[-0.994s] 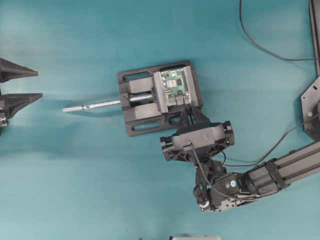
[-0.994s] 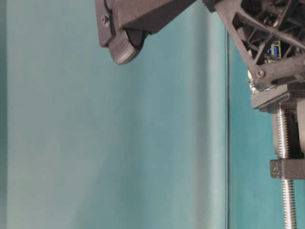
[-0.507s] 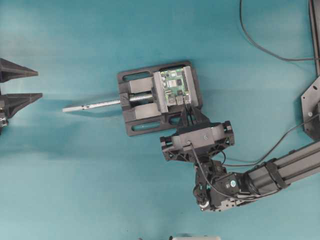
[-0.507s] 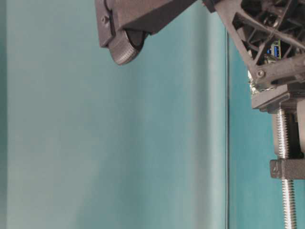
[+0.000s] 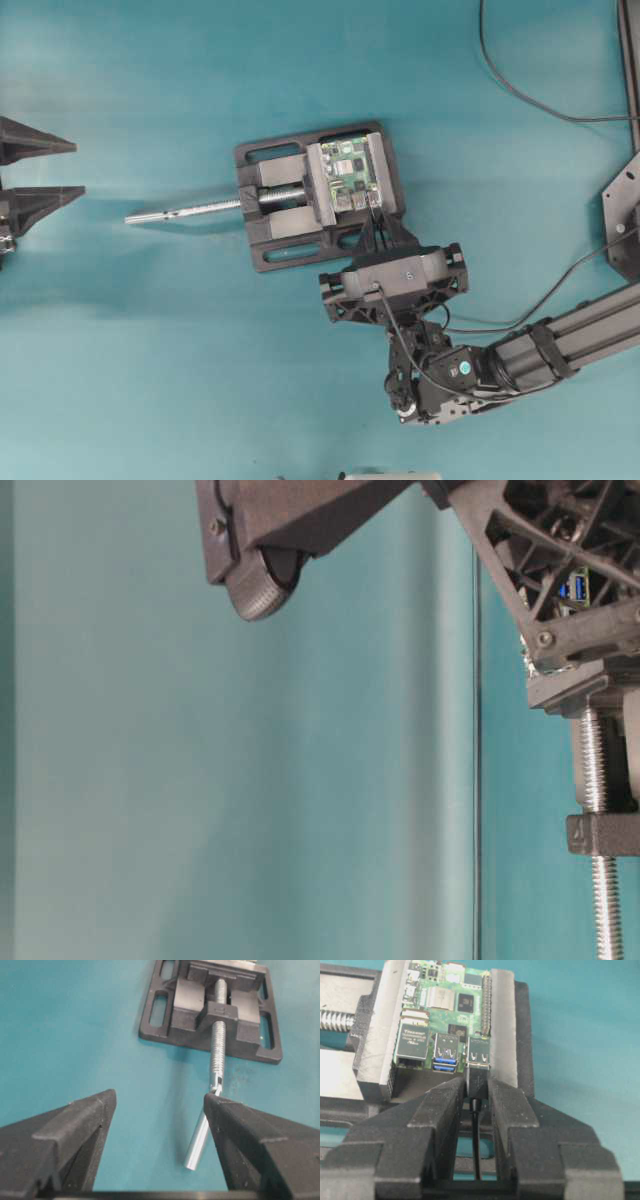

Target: Insert the USB into the fixed PCB.

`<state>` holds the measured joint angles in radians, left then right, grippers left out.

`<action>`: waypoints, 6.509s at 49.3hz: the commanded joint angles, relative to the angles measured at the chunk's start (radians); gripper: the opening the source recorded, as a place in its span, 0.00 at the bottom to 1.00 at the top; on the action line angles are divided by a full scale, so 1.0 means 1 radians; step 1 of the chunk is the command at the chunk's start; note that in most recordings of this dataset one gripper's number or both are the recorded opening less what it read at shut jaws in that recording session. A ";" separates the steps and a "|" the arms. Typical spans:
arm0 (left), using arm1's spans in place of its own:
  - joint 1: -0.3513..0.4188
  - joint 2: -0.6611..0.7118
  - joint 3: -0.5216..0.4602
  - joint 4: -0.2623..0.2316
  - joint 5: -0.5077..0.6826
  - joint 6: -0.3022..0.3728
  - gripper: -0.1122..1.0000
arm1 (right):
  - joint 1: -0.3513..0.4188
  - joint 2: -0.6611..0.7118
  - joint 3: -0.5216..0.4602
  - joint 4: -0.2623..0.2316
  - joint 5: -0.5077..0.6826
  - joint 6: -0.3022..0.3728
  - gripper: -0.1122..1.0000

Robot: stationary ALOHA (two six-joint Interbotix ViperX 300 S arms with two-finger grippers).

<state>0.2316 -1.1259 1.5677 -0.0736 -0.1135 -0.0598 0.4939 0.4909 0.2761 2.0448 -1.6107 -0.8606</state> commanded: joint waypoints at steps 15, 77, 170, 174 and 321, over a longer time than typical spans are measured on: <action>0.000 0.006 -0.012 0.005 -0.006 -0.006 0.87 | 0.025 -0.025 -0.032 0.005 -0.011 0.000 0.32; 0.000 0.008 -0.012 0.005 -0.005 -0.005 0.87 | 0.041 -0.040 -0.029 0.008 0.011 0.002 0.38; 0.000 0.006 -0.012 0.005 -0.006 -0.005 0.87 | -0.181 -1.006 0.933 -0.876 0.804 0.123 0.72; 0.002 0.006 -0.012 0.005 -0.005 -0.005 0.87 | -0.209 -1.057 0.954 -0.910 0.861 0.121 0.72; 0.002 0.006 -0.012 0.005 -0.006 -0.005 0.87 | -0.388 -1.649 1.224 -1.154 1.129 0.259 0.94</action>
<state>0.2332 -1.1259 1.5677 -0.0736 -0.1135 -0.0598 0.1104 -1.1643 1.5186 0.8958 -0.4725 -0.5998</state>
